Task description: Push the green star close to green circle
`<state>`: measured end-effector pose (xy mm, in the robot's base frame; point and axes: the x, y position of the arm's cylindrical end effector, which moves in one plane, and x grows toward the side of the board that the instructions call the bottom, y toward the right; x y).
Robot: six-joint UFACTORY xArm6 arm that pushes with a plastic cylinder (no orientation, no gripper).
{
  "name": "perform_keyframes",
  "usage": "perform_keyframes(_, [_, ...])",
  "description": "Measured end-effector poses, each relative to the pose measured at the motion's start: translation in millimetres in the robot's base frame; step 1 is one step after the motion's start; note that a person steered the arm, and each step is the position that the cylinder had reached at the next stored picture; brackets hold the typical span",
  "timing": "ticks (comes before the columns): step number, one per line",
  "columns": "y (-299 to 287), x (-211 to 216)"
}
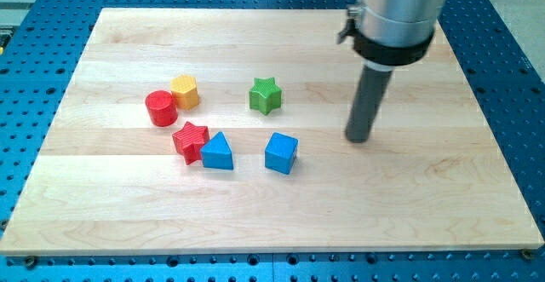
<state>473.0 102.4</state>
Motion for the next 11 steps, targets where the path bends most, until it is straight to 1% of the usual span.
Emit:
perform_keyframes(1, [-54.7, -4.0])
perform_keyframes(3, [-72.7, -70.0])
perform_keyframes(5, [-102.5, -15.2])
perform_keyframes(6, [-147.1, -35.6])
perform_keyframes(7, [-152.3, -87.6])
perform_keyframes(8, [-120.1, -140.4])
perform_keyframes(9, [-127.9, -153.4])
perform_keyframes(10, [-158.7, -156.5])
perform_keyframes(11, [-130.2, -188.8])
